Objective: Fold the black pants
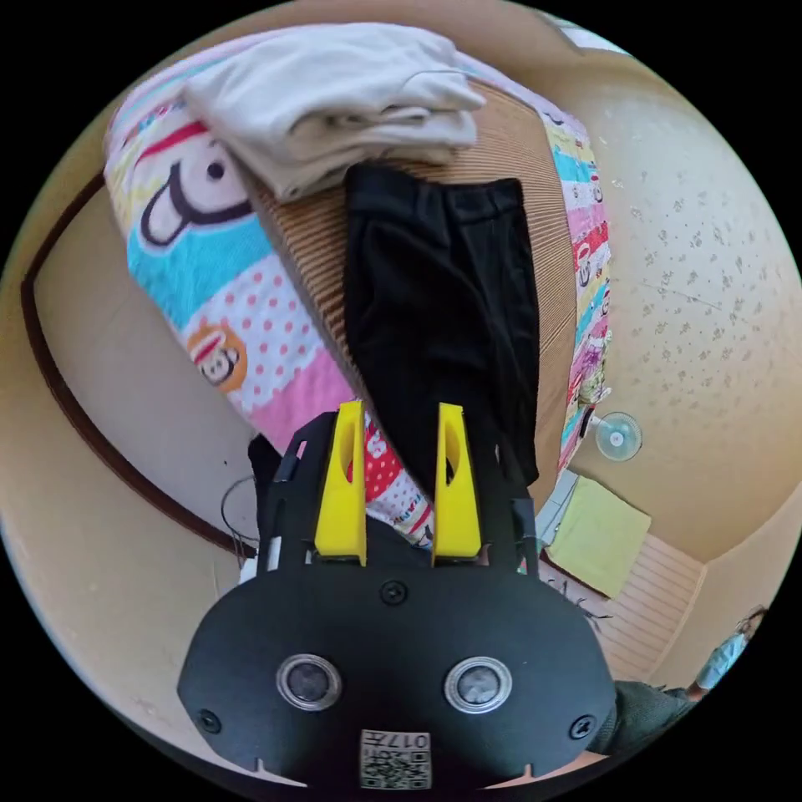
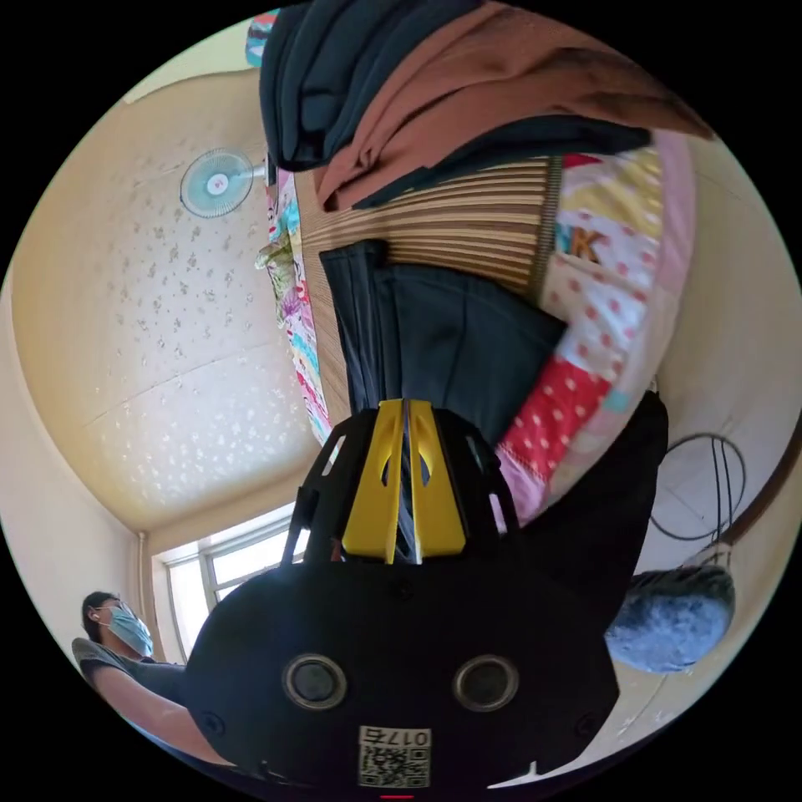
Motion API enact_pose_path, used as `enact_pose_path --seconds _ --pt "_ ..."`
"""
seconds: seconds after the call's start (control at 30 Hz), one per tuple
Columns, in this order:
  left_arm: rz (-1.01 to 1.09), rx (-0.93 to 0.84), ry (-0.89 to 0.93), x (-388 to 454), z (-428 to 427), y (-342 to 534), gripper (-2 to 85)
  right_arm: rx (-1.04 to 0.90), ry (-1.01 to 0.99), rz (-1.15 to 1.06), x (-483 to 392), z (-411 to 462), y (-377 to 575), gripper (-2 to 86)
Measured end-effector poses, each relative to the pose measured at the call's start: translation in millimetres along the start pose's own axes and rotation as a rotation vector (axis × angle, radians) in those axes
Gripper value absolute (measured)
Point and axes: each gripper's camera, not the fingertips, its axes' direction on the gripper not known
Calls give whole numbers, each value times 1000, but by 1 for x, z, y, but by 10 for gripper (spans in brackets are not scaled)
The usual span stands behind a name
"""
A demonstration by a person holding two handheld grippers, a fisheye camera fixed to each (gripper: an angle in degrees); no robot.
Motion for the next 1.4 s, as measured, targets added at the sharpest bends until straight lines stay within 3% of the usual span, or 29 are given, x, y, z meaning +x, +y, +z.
enact_pose_path --seconds 0.17,0.3,0.43,0.8,0.97,1.1,1.17,1.23,1.4 --pt "221 24 -101 70 -30 -107 125 154 -47 79 36 -45 48 5" --pt "346 -169 -219 106 -1 -182 126 267 -87 147 59 -63 92 4" --pt "448 -401 -431 116 41 -203 128 371 -167 202 75 -61 134 4" --pt "529 -679 -366 117 51 -199 105 591 -574 329 113 -17 162 4" --pt "348 -615 -169 100 26 -234 120 528 -600 278 104 -5 141 4" --pt "158 -396 16 89 -14 -261 125 474 -549 222 94 -10 127 4" --pt "179 -359 4 97 -22 -266 124 459 -525 211 92 -13 124 4" --pt "236 -421 -131 108 -13 -266 112 454 -506 212 93 -15 122 4" --pt "277 -542 -209 114 5 -250 99 494 -567 244 100 -14 124 4"
